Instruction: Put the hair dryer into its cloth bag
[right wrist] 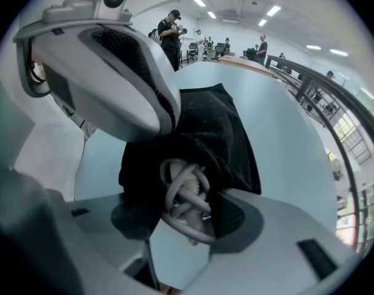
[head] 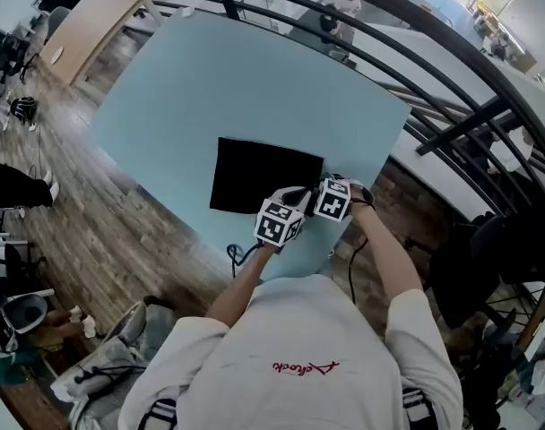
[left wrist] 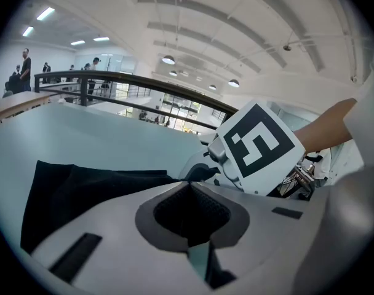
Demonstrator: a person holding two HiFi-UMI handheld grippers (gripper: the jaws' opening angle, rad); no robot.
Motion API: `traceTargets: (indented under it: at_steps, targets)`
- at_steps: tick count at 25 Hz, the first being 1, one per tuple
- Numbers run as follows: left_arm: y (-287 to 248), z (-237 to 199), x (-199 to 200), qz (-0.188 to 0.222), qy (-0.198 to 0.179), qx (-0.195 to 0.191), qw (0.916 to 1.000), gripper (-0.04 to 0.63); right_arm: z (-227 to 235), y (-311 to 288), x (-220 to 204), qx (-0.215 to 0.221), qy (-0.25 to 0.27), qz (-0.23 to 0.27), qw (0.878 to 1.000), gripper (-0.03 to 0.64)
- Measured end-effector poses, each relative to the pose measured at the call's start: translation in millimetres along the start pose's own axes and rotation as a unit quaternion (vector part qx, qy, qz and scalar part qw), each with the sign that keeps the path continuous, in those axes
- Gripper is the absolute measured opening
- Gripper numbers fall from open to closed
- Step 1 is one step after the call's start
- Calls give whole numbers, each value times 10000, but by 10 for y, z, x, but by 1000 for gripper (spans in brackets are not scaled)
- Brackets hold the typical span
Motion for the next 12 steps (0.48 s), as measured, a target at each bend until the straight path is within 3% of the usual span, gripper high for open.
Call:
traceTargets:
  at_steps: [12]
  targets:
    - [63,-73,39,143,183,73,9997,14,-53,-197,322,269,-28,685,9973,236]
Point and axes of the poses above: the fingertips, and each gripper's own axes: y backward along the fingers, z to its right, x out of its top, the point moved 3 cm from there along y, backward along the fingers, and after that the axes turned 10 degrees about -x, right-handed, at the moved point
